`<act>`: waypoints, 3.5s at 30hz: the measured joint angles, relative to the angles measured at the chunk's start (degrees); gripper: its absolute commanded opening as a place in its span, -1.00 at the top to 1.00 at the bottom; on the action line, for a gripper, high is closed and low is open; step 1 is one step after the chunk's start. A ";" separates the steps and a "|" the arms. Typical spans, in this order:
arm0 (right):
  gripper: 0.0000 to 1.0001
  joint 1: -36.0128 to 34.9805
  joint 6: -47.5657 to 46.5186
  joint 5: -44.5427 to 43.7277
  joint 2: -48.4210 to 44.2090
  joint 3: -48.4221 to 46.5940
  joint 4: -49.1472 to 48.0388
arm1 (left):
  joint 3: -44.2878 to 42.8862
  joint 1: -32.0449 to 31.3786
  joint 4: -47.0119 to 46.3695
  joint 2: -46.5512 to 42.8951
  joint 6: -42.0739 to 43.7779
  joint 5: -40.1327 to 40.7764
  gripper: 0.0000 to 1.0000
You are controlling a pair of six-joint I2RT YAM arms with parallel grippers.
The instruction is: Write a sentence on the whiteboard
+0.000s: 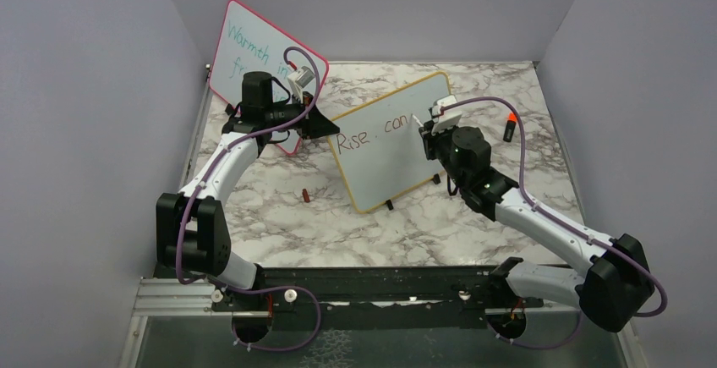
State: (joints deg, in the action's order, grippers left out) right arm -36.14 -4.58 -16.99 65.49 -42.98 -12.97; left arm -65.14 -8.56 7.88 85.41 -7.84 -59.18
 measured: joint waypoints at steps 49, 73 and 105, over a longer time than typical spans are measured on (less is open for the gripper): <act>0.99 0.37 0.50 4.66 -0.48 0.00 1.68 | 0.00 0.09 0.13 0.02 0.00 0.02 1.00; 0.99 0.37 0.68 3.80 -0.70 0.00 3.67 | 0.00 0.09 0.15 0.02 -0.02 0.04 1.00; 0.99 0.37 0.63 1.07 -0.37 0.00 3.17 | 0.00 0.09 0.17 0.02 -0.02 0.02 1.00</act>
State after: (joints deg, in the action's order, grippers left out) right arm -35.77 -3.95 -15.92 65.12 -42.98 -9.80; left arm -65.14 -8.47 8.05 85.43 -7.86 -59.16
